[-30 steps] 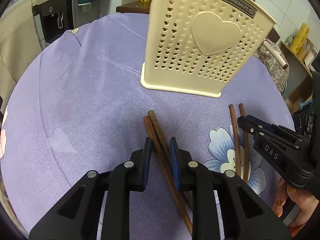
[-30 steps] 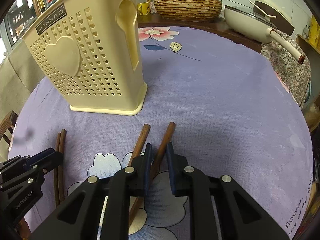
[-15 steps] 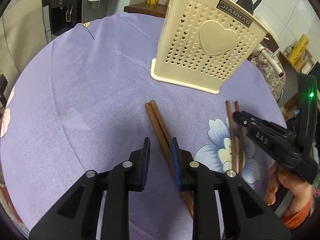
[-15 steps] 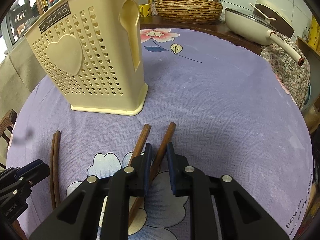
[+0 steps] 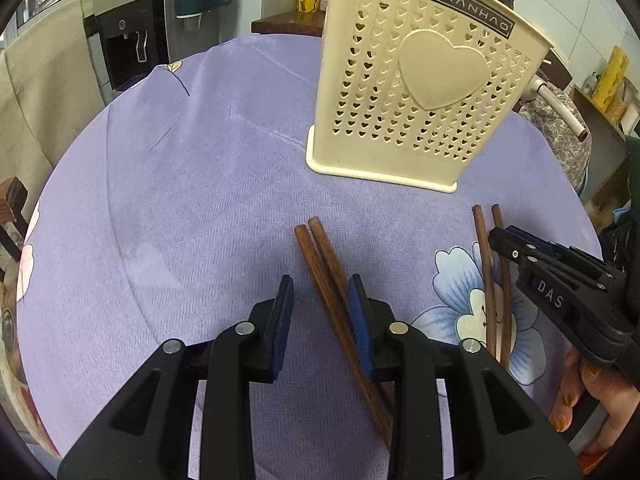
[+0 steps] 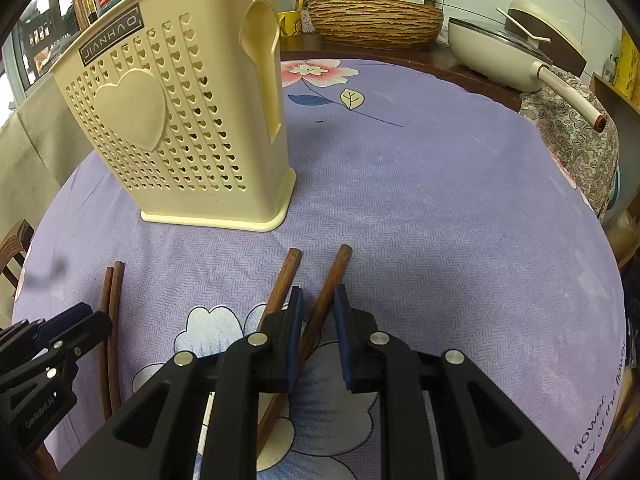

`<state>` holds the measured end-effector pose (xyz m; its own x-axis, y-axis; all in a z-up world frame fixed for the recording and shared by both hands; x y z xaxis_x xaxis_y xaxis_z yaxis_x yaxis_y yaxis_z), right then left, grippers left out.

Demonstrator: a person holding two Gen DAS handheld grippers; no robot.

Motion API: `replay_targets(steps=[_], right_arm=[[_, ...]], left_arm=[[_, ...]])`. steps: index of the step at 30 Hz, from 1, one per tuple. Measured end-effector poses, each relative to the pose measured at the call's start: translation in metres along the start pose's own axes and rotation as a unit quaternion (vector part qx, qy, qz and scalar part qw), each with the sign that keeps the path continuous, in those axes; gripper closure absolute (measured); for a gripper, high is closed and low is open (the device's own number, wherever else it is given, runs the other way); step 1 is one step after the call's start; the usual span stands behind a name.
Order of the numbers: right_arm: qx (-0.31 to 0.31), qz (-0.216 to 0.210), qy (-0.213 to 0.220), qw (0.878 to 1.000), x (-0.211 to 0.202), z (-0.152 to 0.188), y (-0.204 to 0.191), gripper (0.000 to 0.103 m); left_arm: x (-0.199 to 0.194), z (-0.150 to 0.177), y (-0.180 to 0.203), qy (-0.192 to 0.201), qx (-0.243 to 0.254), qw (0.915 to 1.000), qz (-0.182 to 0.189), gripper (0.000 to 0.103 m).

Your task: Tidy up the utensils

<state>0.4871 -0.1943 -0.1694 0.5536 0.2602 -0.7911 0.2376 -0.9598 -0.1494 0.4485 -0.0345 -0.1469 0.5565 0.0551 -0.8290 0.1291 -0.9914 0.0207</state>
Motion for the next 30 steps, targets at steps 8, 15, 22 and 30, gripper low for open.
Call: replay_targets(steps=[8,15,22,30], right_arm=[[-0.009,0.0,0.003,1.0,0.0,0.001,-0.001,0.084],[-0.005,0.001,0.003,1.0,0.0,0.0,-0.001,0.084],[-0.002,0.004,0.003,1.0,0.0,0.0,-0.001,0.084],[-0.002,0.003,0.004,1.0,-0.001,0.001,0.0,0.084]], left_arm=[[-0.01,0.006,-0.009,0.004,-0.026,0.9994,0.025,0.074],[-0.011,0.018,-0.011,0.006,-0.012,0.9999,-0.006,0.074],[-0.008,0.012,-0.012,0.004,-0.014,0.9997,-0.019,0.074],[-0.007,0.01,-0.014,0.007,-0.015,0.9998,-0.009,0.074]])
Point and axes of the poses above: each gripper's, at about its wrist camera, not at the fingertips, and x roughly the way its jaws point, y to its right, z to its underside, the point moved 8 cm from there along x, roughly the way its jaws point, and after that the axes turned 7 degrees about -z, right-handed, at the moved point
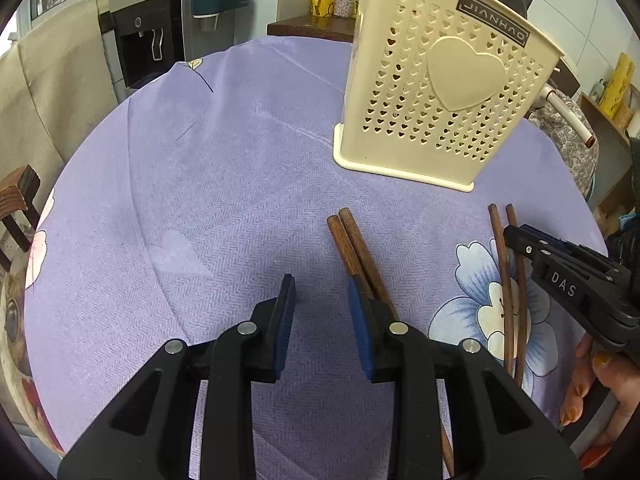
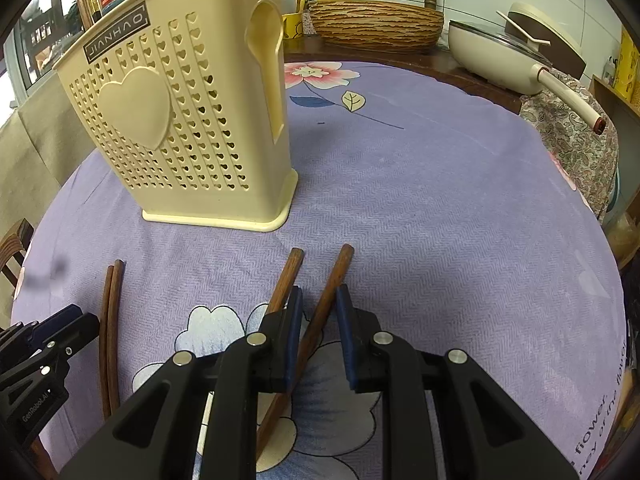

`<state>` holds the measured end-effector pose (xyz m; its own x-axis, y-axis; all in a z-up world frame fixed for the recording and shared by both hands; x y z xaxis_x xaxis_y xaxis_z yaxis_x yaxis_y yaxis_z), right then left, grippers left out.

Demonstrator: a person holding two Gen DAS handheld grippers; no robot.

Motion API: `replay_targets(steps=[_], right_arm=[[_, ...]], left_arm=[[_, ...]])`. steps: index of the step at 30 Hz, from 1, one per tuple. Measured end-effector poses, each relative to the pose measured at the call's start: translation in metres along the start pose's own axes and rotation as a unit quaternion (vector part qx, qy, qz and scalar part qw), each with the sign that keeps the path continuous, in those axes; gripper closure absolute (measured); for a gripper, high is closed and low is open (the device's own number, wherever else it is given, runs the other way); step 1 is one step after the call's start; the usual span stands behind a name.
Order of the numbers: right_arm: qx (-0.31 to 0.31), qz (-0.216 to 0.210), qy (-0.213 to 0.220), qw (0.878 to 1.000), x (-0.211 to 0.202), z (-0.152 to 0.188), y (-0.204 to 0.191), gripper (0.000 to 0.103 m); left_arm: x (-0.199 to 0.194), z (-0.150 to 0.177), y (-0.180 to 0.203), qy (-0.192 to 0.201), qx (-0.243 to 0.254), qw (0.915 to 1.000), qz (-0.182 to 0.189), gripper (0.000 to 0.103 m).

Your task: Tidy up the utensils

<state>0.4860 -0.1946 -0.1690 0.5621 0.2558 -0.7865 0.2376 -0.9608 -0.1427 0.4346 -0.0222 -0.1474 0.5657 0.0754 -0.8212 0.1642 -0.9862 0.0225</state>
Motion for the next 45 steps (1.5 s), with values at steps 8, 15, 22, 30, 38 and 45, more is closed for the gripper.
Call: replay_targets(steps=[8,15,22,30,38,45], right_arm=[[0.002,-0.004,0.002,1.0,0.0,0.0,0.001,0.084],[0.0,-0.005,0.003,1.0,0.0,0.001,0.001,0.083],[0.0,-0.007,0.003,1.0,-0.001,0.001,0.001,0.082],[0.0,-0.006,0.003,1.0,0.0,0.001,0.001,0.082],[0.01,0.006,0.0,1.0,0.0,0.001,-0.003,0.081],[0.018,-0.004,0.002,1.0,0.001,0.0,-0.006,0.091]], left_arm=[[0.003,-0.005,-0.008,-0.013,-0.024,0.9993,0.027,0.074],[-0.007,-0.009,-0.007,0.004,-0.04,0.9978,0.052,0.072],[0.002,-0.003,0.003,0.001,-0.005,0.9998,0.022,0.072],[0.001,-0.002,0.0,-0.007,-0.001,1.0,0.001,0.072],[0.008,-0.01,0.023,-0.011,0.019,0.9997,-0.005,0.076],[0.012,-0.014,0.032,-0.013,0.041,0.999,-0.007,0.088]])
Point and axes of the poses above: each gripper's, at about its wrist camera, not at the fingertips, and x roughly the way its jaws point, y to its right, z to its underside, the point moved 8 cm from there along x, roughly the way its jaws point, and after that the axes turned 7 degrees about -z, right-handed, at the moved point
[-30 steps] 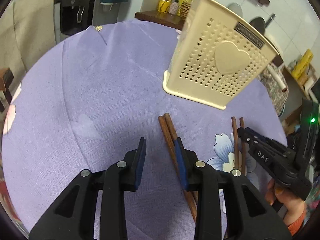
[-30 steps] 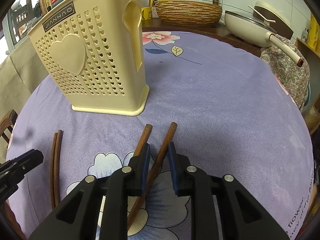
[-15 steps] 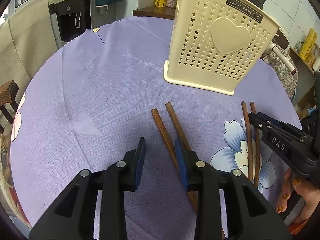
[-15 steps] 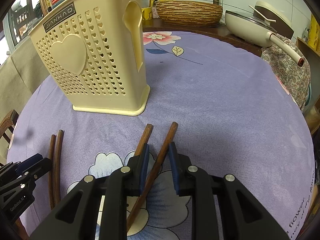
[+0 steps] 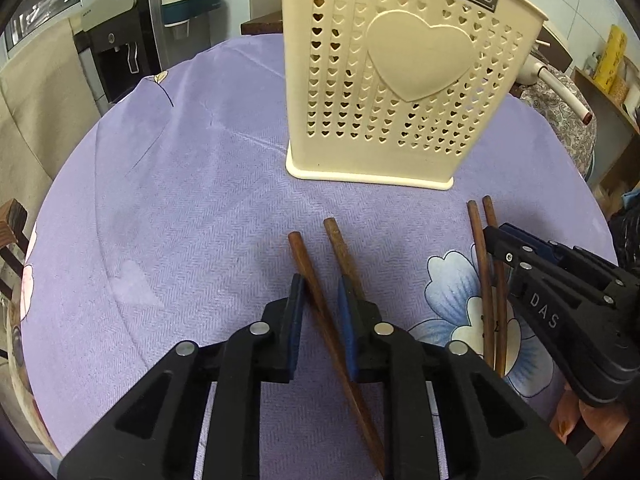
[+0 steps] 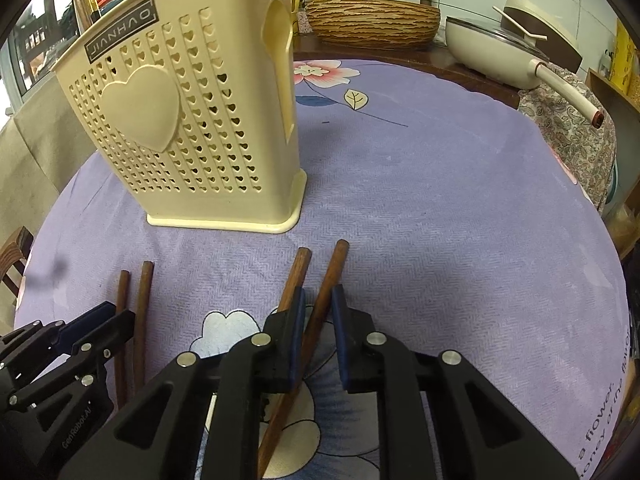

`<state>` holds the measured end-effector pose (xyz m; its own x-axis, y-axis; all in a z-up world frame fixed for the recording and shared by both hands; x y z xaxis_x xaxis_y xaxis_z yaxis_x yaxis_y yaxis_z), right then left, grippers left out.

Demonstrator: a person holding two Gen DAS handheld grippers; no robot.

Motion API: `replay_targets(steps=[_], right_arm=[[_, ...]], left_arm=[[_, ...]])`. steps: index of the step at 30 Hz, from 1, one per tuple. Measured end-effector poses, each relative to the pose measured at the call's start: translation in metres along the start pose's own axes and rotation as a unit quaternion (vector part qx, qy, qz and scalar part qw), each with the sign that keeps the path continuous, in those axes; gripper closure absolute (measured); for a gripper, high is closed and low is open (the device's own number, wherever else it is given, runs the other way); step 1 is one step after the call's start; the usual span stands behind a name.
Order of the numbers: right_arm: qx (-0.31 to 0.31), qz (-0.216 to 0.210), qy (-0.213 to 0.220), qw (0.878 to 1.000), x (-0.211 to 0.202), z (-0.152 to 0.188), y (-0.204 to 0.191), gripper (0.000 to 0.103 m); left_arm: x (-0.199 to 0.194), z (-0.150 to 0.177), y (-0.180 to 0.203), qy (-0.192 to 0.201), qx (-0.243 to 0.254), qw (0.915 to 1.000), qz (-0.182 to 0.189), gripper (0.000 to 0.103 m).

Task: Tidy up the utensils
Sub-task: 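Grasp a brown chopstick with left tool while right tool grasps another and lifts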

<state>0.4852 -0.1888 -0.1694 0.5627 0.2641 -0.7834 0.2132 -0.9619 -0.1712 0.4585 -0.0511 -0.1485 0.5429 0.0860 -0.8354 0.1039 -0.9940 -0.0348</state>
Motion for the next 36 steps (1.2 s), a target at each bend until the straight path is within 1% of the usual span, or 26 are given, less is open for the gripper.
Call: replay_targets(steps=[2,6,12,15,19,21,24,27,30,33,36], right_arm=[[0.003,-0.003,0.0,1.0,0.001,-0.001,0.0,0.092],[0.012,-0.009,0.002,1.0,0.002,-0.002,0.002,0.093],[0.05,-0.045,0.003,0.998,0.0,-0.003,0.011,0.096],[0.054,-0.054,0.004,0.997,0.0,-0.002,0.012,0.096],[0.062,-0.077,0.002,0.995,-0.004,0.001,0.011,0.096],[0.06,-0.083,0.01,0.995,-0.009,0.0,0.011,0.096],[0.066,-0.104,0.019,0.992,-0.018,-0.003,0.01,0.096],[0.056,-0.119,0.036,0.991,-0.035,-0.006,0.007,0.096],[0.041,-0.136,0.058,0.988,-0.058,-0.01,0.002,0.096],[0.023,-0.157,0.092,0.983,-0.094,-0.016,-0.003,0.096],[0.002,-0.179,0.124,0.976,-0.136,-0.02,-0.007,0.096]], left_arm=[[0.001,-0.002,-0.001,-0.002,-0.001,1.0,0.001,0.091],[0.003,-0.003,-0.004,-0.003,-0.002,1.0,0.005,0.091],[0.007,-0.005,-0.012,-0.001,-0.023,0.9995,0.023,0.094],[0.005,-0.006,-0.014,0.001,-0.031,0.9991,0.031,0.094],[-0.005,-0.01,-0.016,0.013,-0.038,0.9982,0.043,0.094],[-0.013,-0.014,-0.018,0.022,-0.043,0.9977,0.049,0.094],[-0.029,-0.019,-0.023,0.037,-0.054,0.9958,0.065,0.094],[-0.053,-0.023,-0.026,0.065,-0.058,0.9931,0.078,0.095],[-0.082,-0.028,-0.03,0.101,-0.059,0.989,0.091,0.095],[-0.111,-0.03,-0.034,0.128,-0.061,0.9837,0.11,0.095],[-0.139,-0.032,-0.04,0.152,-0.061,0.9795,0.117,0.095]])
Point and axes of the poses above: each gripper's, at about its wrist camera, not at the fingertips, and x roughly the way its jaws point, y to its right, z to its underside, the point moved 8 cm from there along x, roughly the way its jaws point, and after that the axes turned 7 degrees about -z, right-handed, at the moved point
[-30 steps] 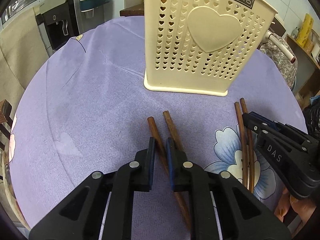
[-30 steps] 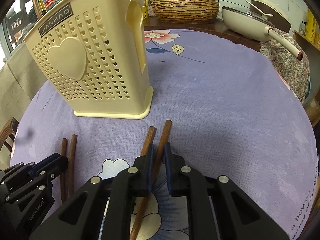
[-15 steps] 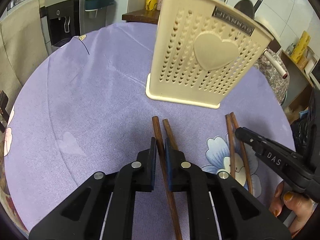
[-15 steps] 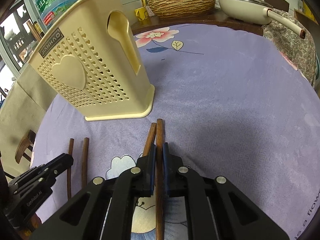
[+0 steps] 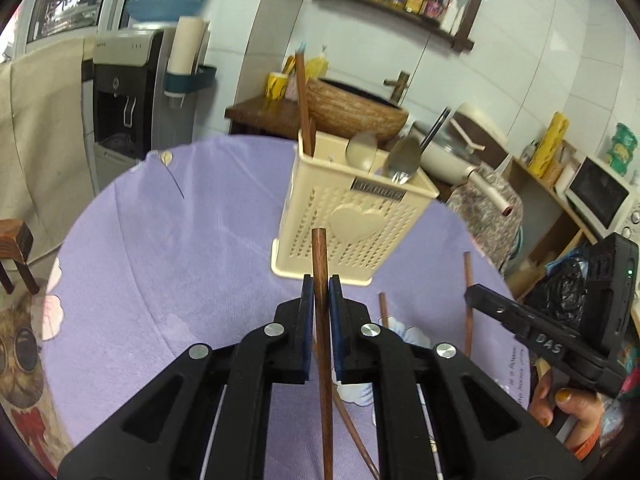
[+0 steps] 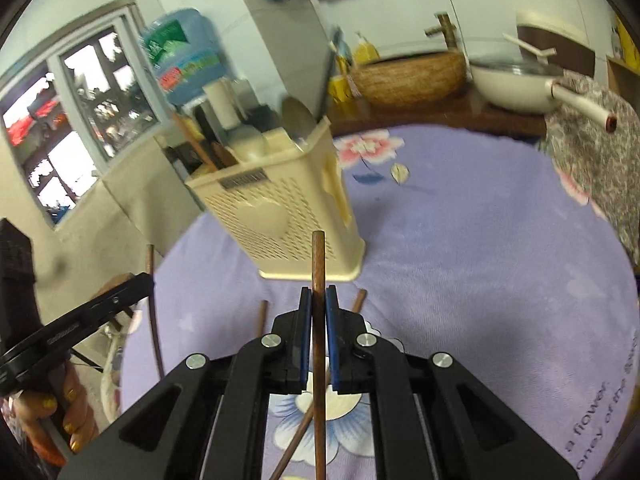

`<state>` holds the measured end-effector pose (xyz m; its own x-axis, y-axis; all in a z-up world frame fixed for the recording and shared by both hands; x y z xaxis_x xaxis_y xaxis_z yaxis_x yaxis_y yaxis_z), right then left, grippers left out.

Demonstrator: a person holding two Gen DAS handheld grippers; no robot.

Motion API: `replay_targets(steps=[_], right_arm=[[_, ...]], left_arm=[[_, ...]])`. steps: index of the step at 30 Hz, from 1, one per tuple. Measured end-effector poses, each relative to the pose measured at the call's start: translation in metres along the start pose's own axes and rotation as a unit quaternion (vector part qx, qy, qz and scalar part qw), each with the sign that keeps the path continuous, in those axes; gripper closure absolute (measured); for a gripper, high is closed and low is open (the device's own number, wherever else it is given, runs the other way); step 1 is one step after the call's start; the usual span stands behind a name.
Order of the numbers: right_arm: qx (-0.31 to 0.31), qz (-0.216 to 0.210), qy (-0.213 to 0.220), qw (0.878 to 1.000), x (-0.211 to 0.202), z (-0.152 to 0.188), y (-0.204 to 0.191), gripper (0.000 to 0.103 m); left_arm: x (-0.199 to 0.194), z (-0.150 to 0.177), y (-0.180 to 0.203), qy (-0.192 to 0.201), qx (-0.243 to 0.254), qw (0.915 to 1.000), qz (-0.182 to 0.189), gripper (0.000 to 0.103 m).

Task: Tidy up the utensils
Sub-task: 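Grasp a brown chopstick with left tool while right tool grasps another and lifts, then carry both chopsticks over the holder and lower them in with both tools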

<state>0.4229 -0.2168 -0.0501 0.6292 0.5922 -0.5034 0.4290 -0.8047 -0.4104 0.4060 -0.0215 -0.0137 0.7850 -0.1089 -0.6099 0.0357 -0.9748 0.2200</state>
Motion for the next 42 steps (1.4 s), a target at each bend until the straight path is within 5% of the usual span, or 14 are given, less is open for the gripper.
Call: replay_targets(steps=[10,32,42], right_arm=[[-0.054,-0.026,0.053,0.997,-0.08,-0.027,-0.029,0.096],[-0.081,-0.032,0.037,0.996,-0.07,-0.051,-0.052,0.096],[-0.086,-0.045,0.073,0.993,-0.078,-0.14,-0.073,0.096]], left_arm=[[-0.091,-0.035,0.001,0.089,0.005,0.9958,0.02,0.096],[-0.082,-0.062,0.004,0.088,0.018,0.9958,0.016,0.097],[-0.105,-0.15,0.029,0.122,0.042,0.9911,0.034,0.097]])
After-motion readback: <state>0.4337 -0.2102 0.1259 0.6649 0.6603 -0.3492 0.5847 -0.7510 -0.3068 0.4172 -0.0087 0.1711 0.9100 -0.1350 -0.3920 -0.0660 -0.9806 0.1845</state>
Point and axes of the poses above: each gripper's, at about its wrist camera, not at the fingertips, and x roughly the way its jaws point, y to its right, z to its underside, the point moved 8 cm from there along x, roughly the way its jaws point, and after that the axes turned 7 degrees about -z, right-handed, at the moved point
